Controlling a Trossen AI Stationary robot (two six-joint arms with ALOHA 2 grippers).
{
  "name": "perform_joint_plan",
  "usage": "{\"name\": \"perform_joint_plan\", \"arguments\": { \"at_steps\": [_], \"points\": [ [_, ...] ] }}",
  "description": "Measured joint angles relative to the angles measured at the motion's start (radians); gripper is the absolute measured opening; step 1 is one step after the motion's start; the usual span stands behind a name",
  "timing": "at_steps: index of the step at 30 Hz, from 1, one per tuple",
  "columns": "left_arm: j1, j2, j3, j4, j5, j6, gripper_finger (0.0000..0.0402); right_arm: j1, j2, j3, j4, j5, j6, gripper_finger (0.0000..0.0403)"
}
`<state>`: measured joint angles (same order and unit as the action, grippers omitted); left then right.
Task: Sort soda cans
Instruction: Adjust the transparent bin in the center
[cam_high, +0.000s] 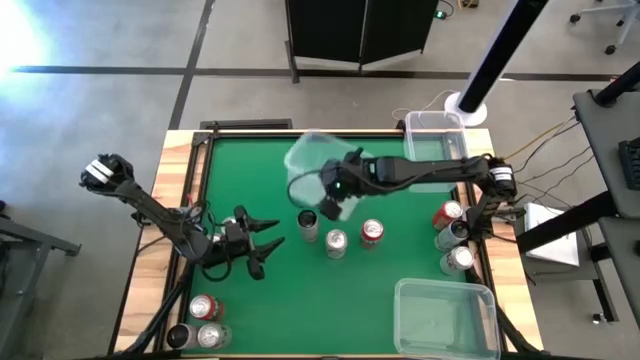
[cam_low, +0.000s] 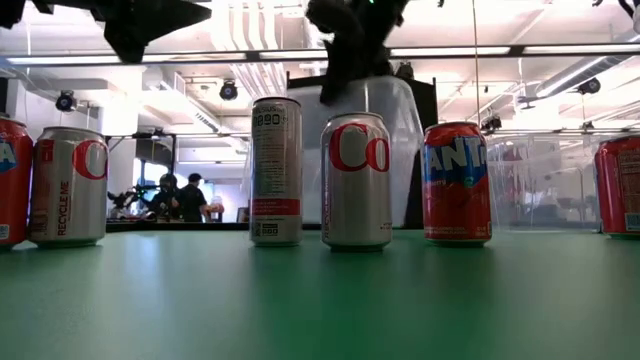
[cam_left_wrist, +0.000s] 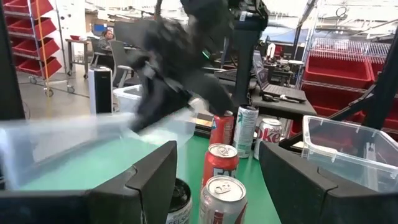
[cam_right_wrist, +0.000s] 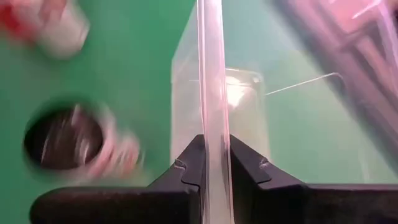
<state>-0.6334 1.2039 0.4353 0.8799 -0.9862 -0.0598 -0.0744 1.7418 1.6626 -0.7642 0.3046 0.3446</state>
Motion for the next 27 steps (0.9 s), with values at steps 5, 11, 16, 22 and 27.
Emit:
{"name": "perform_joint_plan", "arguments": {
  "at_steps": [5,11,16,22,27],
  "points": [
    [0.001,0.018,0.023,-0.006,-0.001,0.014,0.0212,-0.086,-0.002,0.035,0.010,0.053,0.190,0.0032],
    [0.001,0.033,0.029,-0.012,-0.001,-0.007,0.0212,-0.126,0.009,0.008,0.066,0.066,0.398,0.0033],
    [0.002,0.052,0.028,-0.052,-0.002,-0.011,0.0212,-0.108,0.061,0.005,0.070,0.090,0.557,0.0033],
    [0.002,0.033,0.028,-0.050,-0.014,-0.006,0.0212,-0.101,0.104,0.007,0.088,0.190,0.719,0.0034],
    [0.002,0.031,0.028,-0.050,-0.027,-0.009,0.0212,-0.096,0.122,0.010,0.113,0.160,0.763,0.0062]
  ]
}}
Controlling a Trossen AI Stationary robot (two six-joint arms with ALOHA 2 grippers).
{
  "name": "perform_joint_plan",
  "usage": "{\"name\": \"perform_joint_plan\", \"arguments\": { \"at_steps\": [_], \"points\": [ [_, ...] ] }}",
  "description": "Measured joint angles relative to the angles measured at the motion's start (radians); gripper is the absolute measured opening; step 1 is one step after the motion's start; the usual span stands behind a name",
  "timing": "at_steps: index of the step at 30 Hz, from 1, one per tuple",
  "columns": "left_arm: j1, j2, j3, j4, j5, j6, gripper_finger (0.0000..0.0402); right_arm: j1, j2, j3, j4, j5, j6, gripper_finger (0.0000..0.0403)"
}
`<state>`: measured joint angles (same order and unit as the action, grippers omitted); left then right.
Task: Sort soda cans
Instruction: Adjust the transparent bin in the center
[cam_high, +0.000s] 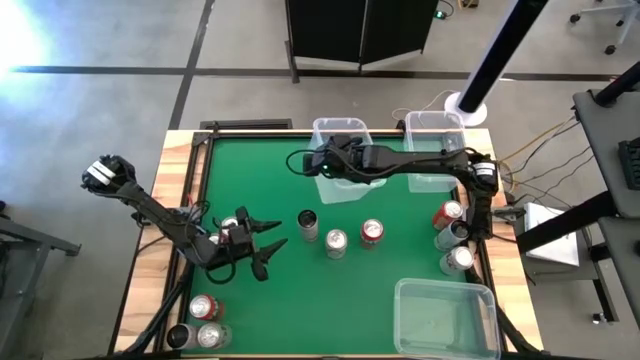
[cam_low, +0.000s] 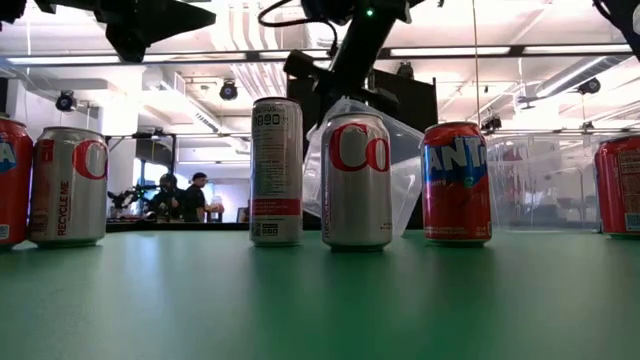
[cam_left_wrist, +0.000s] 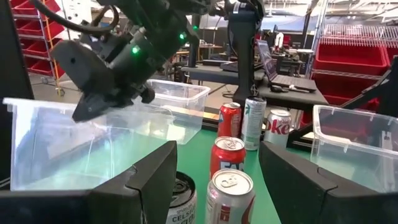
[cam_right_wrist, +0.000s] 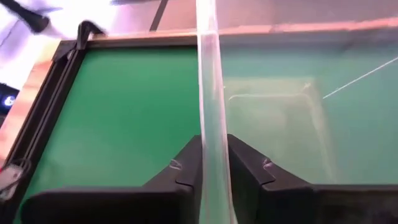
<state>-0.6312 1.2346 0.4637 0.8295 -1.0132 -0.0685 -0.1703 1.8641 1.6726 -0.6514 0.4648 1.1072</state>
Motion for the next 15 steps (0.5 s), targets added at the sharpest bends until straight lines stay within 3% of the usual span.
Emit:
{"name": "perform_joint_plan", "arguments": {
  "at_steps": [5,11,15],
  "points": [
    [0.000,-0.002,0.000,0.002,-0.001,0.000,0.0212,0.000,-0.005,0.000,0.002,-0.047,-0.044,0.0134],
    [0.000,-0.002,0.000,0.000,-0.001,0.000,0.0212,-0.007,-0.091,0.024,-0.004,-0.054,-0.270,0.0218],
    [0.000,-0.002,0.000,-0.001,-0.001,0.000,0.0212,-0.035,-0.153,0.032,-0.136,-0.043,-0.420,0.0249]
  ]
}}
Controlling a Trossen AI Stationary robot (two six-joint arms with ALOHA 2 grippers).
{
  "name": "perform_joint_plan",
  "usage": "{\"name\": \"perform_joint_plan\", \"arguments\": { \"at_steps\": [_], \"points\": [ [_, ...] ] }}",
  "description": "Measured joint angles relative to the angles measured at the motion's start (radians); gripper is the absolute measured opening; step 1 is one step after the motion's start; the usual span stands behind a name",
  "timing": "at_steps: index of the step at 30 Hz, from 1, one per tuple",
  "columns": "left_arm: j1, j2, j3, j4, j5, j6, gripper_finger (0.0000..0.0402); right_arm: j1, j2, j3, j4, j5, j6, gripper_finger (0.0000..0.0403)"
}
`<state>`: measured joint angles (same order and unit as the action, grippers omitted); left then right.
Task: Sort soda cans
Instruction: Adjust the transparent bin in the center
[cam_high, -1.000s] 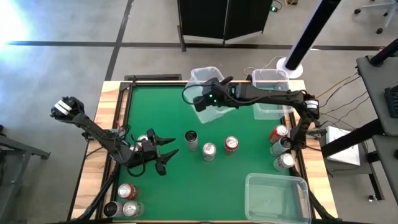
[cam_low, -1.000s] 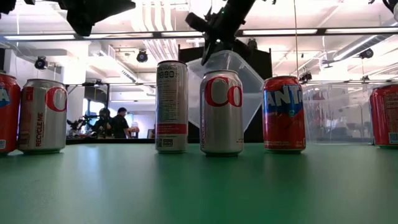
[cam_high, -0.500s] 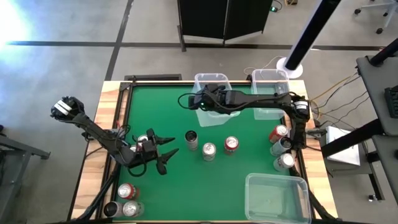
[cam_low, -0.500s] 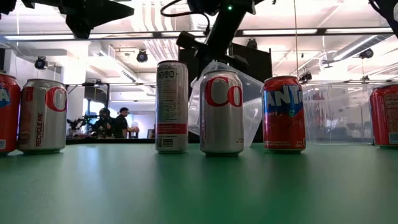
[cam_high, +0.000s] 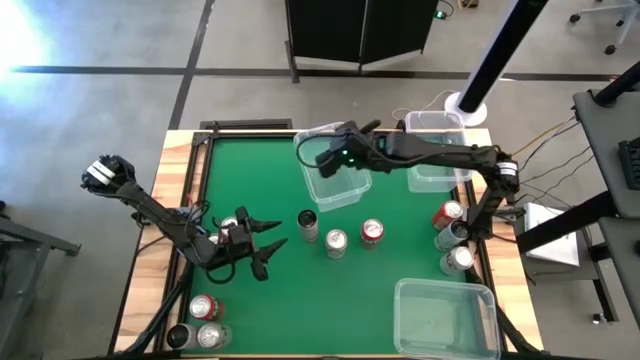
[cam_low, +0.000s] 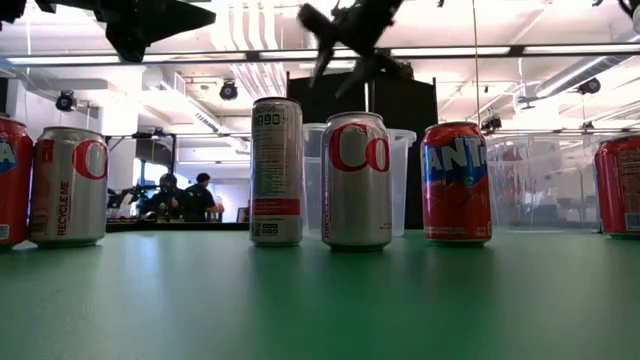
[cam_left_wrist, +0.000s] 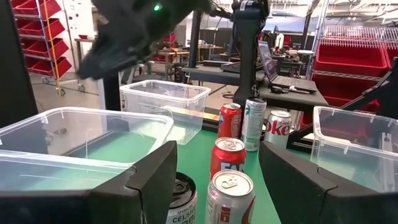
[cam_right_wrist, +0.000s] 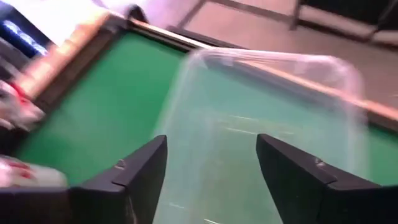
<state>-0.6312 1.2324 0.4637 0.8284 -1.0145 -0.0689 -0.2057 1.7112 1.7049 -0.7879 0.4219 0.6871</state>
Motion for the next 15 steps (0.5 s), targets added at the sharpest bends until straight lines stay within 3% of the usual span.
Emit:
{"name": "perform_joint_plan", "arguments": {
  "at_steps": [5,15],
  "points": [
    [0.003,-0.002,0.004,0.000,-0.031,0.021,0.0212,-0.089,0.003,-0.028,-0.186,0.046,0.023,0.0253],
    [0.007,-0.002,0.013,-0.001,-0.081,0.078,0.0212,-0.228,0.061,-0.090,-0.104,-0.074,-0.016,0.0226]
  ]
}}
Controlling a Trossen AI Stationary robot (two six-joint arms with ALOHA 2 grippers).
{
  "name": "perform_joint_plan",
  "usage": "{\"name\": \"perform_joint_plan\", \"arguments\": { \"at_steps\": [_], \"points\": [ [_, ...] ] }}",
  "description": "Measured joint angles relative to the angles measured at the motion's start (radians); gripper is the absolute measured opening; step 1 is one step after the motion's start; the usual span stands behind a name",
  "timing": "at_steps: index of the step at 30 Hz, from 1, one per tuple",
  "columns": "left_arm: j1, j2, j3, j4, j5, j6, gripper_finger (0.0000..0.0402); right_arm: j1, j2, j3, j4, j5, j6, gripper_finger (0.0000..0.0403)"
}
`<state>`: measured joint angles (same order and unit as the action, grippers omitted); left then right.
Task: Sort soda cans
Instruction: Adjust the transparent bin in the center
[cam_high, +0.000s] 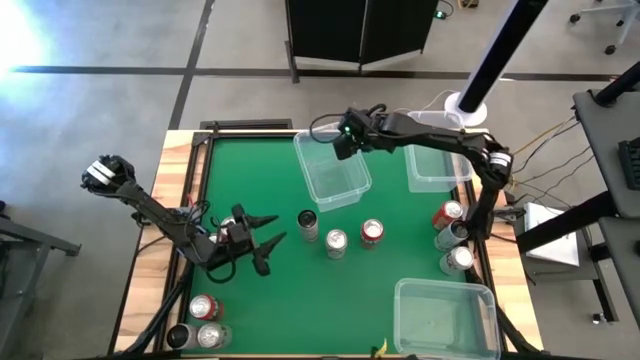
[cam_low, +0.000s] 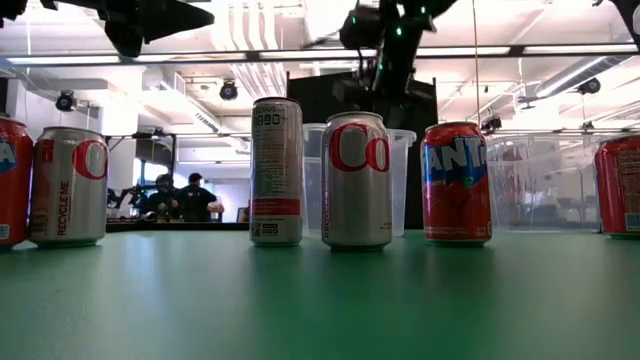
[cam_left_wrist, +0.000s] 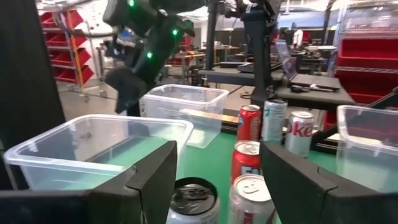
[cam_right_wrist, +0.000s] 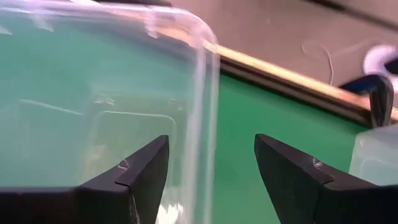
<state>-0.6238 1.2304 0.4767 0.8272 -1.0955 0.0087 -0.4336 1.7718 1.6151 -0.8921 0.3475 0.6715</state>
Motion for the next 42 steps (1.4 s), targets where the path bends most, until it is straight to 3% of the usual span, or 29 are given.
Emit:
{"name": "perform_joint_plan", "arguments": {
  "at_steps": [8,15,17,42],
  "points": [
    [0.007,0.000,0.000,-0.006,-0.030,0.028,0.0212,-0.011,0.060,-0.004,0.003,-0.084,0.018,0.0169],
    [0.007,-0.018,0.011,-0.005,-0.030,0.045,0.0212,0.006,0.052,-0.011,-0.026,-0.128,0.078,0.0045],
    [0.005,-0.021,0.017,-0.005,-0.029,0.055,0.0212,0.020,0.044,-0.011,-0.017,-0.128,0.088,0.0025],
    [0.003,-0.021,0.019,-0.006,-0.025,0.035,0.0212,0.113,0.029,-0.013,-0.174,-0.001,0.489,0.0048]
  ]
}}
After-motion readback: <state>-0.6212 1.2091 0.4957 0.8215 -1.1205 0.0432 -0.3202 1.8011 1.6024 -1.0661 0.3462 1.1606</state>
